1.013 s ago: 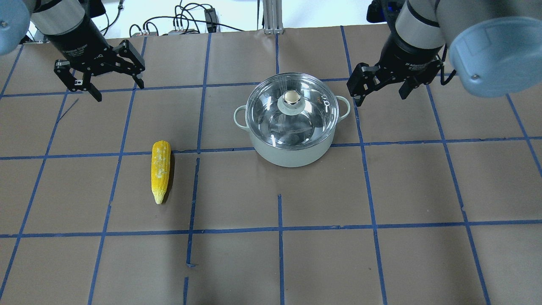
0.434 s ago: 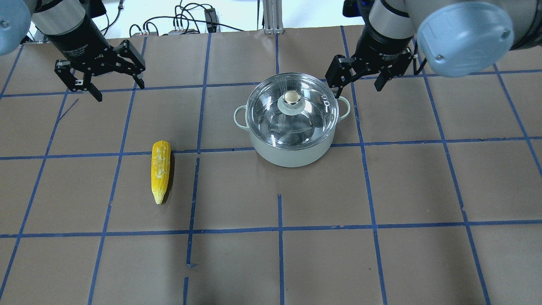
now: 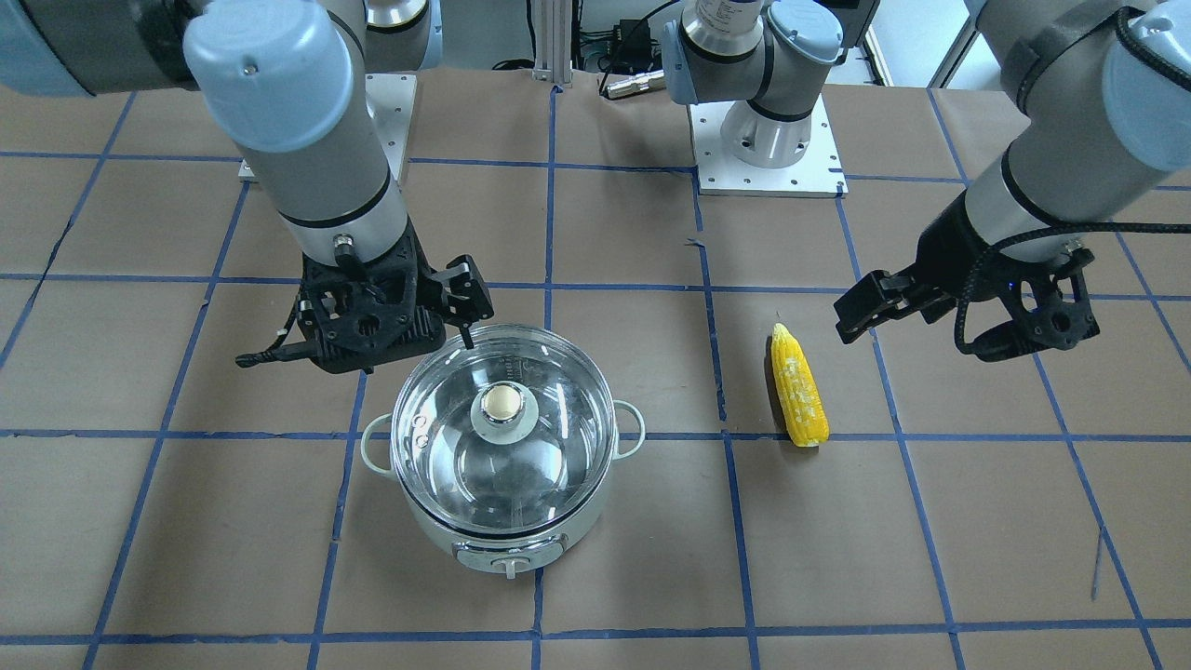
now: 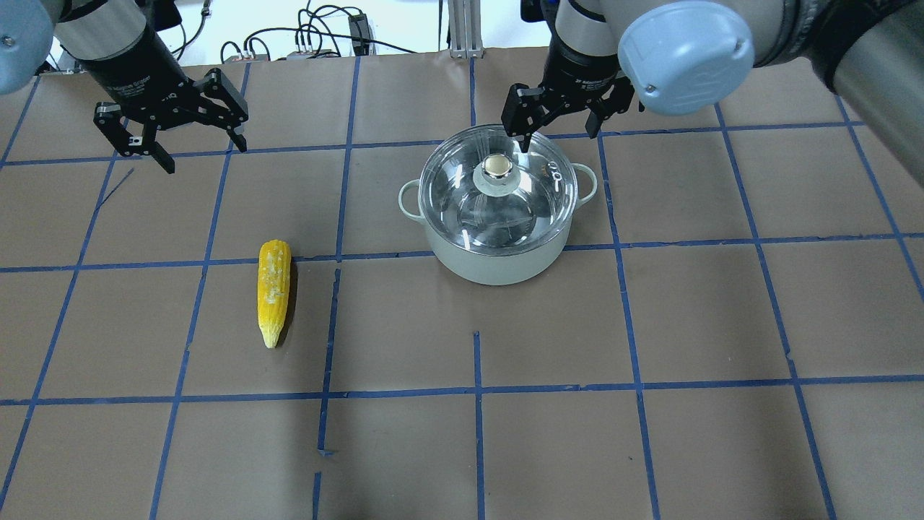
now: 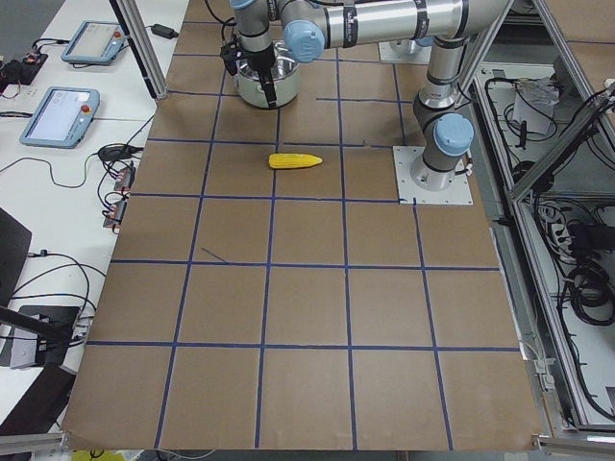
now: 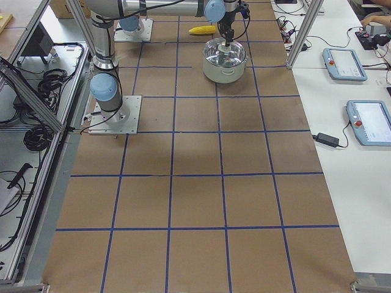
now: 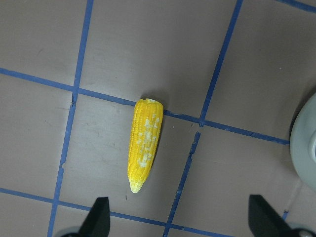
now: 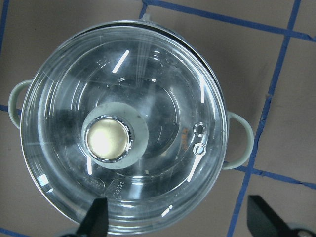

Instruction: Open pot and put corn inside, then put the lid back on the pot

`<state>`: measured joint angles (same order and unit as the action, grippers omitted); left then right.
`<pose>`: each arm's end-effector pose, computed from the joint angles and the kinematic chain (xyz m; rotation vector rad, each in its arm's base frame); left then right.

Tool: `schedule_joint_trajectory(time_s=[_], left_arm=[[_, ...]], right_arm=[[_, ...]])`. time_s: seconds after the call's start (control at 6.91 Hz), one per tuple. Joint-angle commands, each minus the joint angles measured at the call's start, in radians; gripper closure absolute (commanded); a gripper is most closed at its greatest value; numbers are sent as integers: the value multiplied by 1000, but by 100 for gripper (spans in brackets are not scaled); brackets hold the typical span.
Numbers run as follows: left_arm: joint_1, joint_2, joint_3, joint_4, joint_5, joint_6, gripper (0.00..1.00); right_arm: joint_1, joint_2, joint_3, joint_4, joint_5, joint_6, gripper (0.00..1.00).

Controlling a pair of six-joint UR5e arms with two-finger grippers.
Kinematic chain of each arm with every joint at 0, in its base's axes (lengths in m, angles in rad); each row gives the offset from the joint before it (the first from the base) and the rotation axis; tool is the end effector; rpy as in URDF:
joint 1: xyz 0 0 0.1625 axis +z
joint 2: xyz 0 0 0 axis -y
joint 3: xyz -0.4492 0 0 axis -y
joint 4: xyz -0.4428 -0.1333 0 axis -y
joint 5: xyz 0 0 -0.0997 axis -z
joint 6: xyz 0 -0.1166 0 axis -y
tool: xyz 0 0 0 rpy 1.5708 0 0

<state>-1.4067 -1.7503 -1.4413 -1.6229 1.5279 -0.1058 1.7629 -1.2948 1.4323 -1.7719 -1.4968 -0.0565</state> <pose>-0.0368 -0.6242 0.4563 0.4193 -3.0633 -0.1560 0.2668 -0.6285 0.4243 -0.3832 3.0381 -0.0895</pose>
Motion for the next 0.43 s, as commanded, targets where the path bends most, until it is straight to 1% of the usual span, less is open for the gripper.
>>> schedule_joint_trajectory(time_s=[0.0,0.14,0.29], left_arm=[[0,0,-1,0,0,0,0],[0,0,-1,0,0,0,0],[0,0,-2,0,0,0,0]], right_arm=[[62,60,8,-84,-6,58,3],[73,57,37,-90,-28,67,3],[76,49,71,-122,-31,67,3]])
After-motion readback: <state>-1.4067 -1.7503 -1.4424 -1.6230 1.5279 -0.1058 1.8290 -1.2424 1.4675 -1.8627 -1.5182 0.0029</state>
